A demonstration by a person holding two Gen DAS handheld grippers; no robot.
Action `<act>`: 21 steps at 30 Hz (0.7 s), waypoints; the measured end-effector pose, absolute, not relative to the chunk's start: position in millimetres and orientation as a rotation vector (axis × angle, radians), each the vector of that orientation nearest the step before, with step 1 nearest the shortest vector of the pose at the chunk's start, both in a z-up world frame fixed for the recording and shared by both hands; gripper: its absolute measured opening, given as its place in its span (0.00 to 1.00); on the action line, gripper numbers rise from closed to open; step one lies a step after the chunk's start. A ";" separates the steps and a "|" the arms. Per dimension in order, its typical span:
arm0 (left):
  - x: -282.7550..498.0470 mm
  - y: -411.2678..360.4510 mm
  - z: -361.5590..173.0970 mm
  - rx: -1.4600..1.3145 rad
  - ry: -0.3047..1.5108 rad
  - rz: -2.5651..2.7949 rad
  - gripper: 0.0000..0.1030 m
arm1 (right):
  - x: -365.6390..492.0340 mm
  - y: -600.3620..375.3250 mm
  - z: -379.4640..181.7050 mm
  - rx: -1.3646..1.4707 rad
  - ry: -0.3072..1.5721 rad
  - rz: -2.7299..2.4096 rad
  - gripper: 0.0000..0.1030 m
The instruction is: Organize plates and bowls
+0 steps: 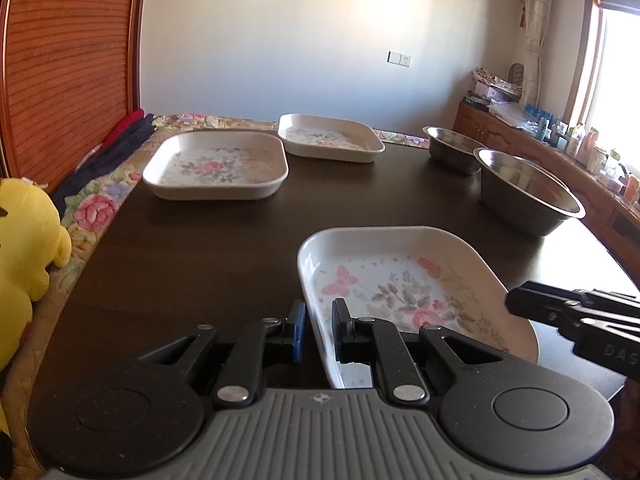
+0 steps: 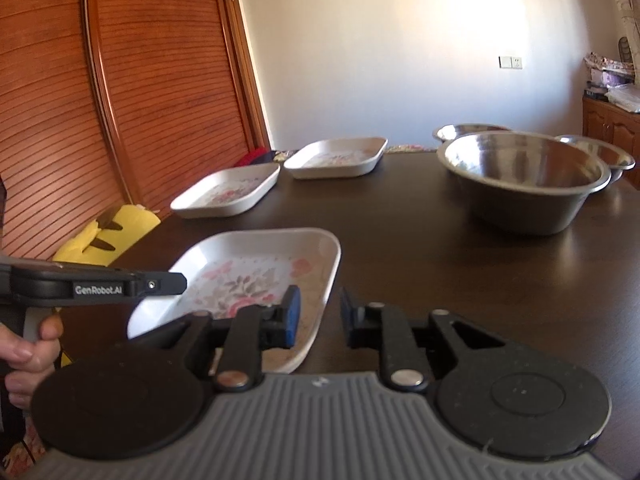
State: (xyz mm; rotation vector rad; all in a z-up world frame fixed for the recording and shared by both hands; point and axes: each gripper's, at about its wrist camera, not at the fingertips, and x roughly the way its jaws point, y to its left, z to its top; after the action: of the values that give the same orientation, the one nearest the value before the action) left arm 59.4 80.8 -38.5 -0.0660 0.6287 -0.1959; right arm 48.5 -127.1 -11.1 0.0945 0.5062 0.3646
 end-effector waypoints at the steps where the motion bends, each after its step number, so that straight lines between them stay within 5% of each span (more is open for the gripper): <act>1: 60.0 81.3 -36.7 -0.063 0.622 -0.194 0.14 | 48.6 -128.2 -8.3 0.091 0.499 0.361 0.26; 14: 91.7 102.0 -6.8 -0.007 0.567 -0.139 0.33 | 87.7 -117.7 43.4 -0.012 0.434 0.439 0.29; 21: 122.5 120.8 -2.4 0.004 0.561 -0.100 0.58 | 125.1 -89.0 52.4 -0.084 0.455 0.501 0.37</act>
State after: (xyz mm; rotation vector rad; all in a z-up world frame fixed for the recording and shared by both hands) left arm 122.5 120.8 -2.4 0.0041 0.5608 -0.1003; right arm 125.1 -89.0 52.4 -0.0838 0.4546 0.5012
